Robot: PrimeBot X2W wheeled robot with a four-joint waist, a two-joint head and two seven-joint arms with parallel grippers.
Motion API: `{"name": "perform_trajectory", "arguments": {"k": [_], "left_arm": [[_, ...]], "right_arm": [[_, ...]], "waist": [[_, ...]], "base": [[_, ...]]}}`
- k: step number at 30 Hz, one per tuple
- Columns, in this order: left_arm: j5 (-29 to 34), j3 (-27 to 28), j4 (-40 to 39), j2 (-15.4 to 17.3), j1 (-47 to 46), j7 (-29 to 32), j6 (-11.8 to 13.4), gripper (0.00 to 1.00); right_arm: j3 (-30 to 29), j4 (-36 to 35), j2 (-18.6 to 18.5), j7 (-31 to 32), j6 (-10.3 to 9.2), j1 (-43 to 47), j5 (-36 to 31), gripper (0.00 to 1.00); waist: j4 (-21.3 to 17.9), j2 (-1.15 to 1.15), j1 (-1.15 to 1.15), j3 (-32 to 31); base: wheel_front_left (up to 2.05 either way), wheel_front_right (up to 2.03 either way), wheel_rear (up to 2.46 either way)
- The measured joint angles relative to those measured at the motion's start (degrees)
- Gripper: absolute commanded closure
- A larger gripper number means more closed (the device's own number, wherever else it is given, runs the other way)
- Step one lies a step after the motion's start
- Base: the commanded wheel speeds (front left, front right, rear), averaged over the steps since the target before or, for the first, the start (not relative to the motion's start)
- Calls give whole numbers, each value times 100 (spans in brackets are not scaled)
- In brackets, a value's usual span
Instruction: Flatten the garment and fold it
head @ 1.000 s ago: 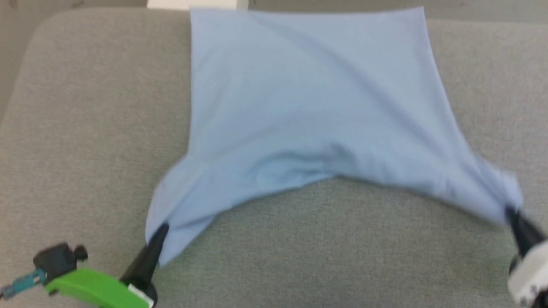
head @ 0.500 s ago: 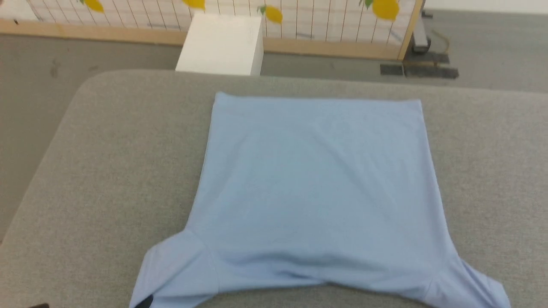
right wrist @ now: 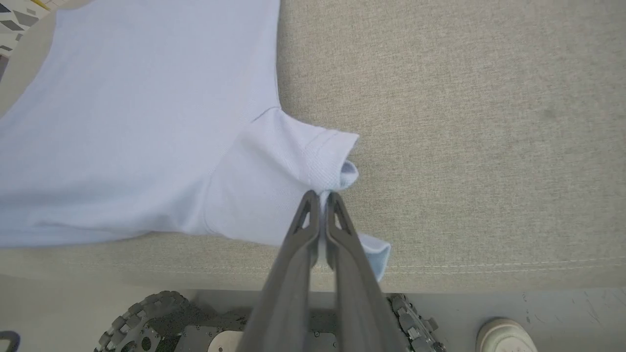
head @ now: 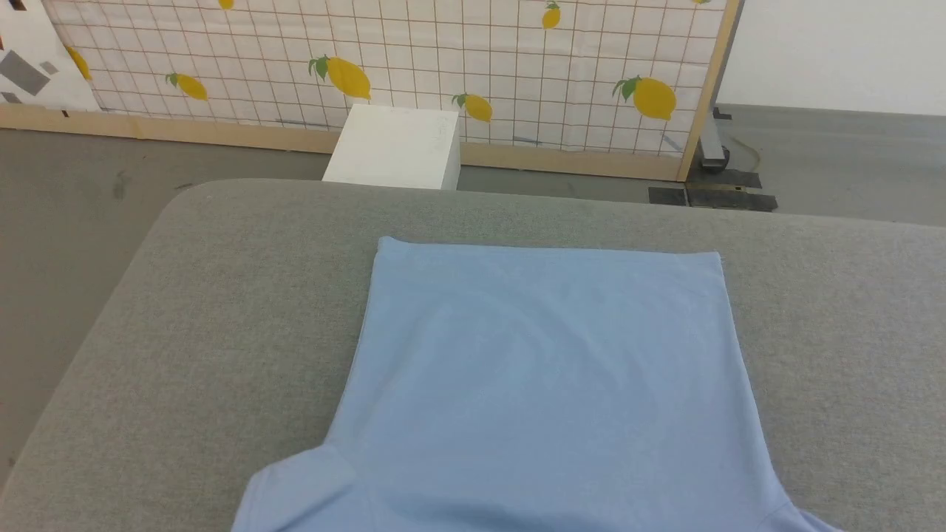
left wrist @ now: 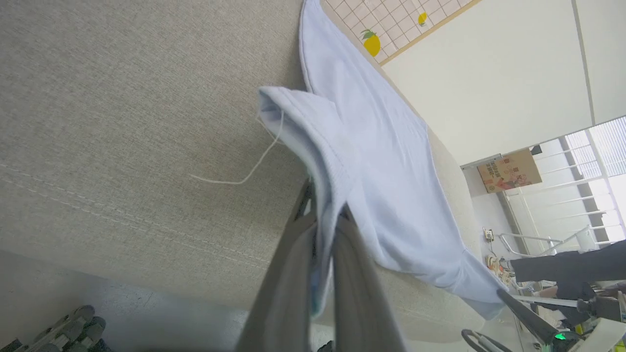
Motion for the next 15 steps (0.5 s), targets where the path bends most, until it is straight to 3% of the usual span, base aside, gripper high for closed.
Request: {"name": "perform_trajectory", "arguments": {"k": [6,15], "left_arm": [[379,-434,51,-140,-547,-55,-13,100],[683,-923,354,-367,-1441,-43,-190,100]], "right_arm": [[408,299,4,-282,0,-185,-182,100],[837,1816,-301,-888,0,-895,-599,100]], "waist": [[23,0,0,104],[15,0,0,457]], "base": [[0,0,0],[0,0,0]]}}
